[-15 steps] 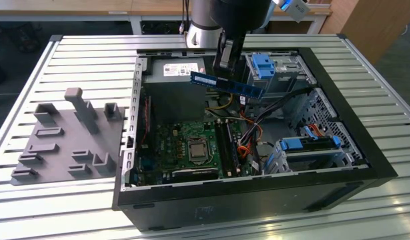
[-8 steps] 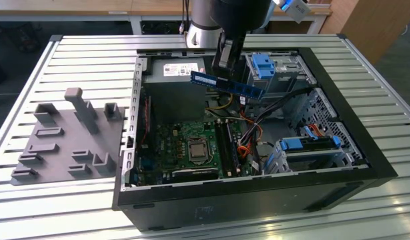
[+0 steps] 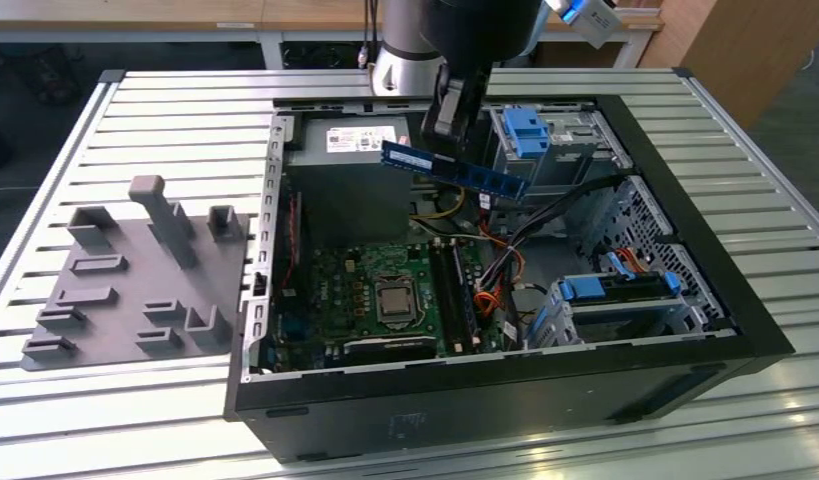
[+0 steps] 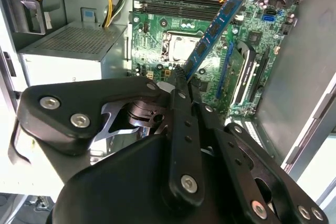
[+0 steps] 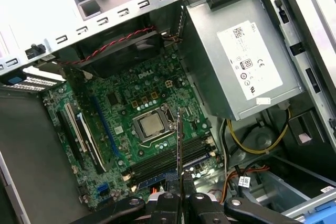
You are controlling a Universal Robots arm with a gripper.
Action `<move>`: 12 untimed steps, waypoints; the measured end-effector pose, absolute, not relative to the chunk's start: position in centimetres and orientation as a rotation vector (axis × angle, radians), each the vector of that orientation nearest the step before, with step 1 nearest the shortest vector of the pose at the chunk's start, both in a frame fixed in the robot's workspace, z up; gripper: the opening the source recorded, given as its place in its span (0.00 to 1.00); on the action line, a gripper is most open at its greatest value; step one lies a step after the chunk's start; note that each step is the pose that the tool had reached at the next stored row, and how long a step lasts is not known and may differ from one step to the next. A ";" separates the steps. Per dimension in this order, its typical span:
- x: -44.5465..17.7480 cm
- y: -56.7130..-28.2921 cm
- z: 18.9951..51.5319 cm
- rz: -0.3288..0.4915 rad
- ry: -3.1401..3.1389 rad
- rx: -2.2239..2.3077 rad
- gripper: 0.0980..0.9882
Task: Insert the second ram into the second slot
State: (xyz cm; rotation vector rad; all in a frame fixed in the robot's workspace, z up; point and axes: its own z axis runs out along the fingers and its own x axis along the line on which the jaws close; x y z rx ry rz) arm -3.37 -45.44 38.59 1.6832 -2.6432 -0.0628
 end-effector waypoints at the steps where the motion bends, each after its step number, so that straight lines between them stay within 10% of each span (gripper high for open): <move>1: -3.4 -45.4 38.6 -0.063 -2.646 1.678 0.04; 12: -3.4 -45.4 38.6 -0.063 -2.683 1.620 0.04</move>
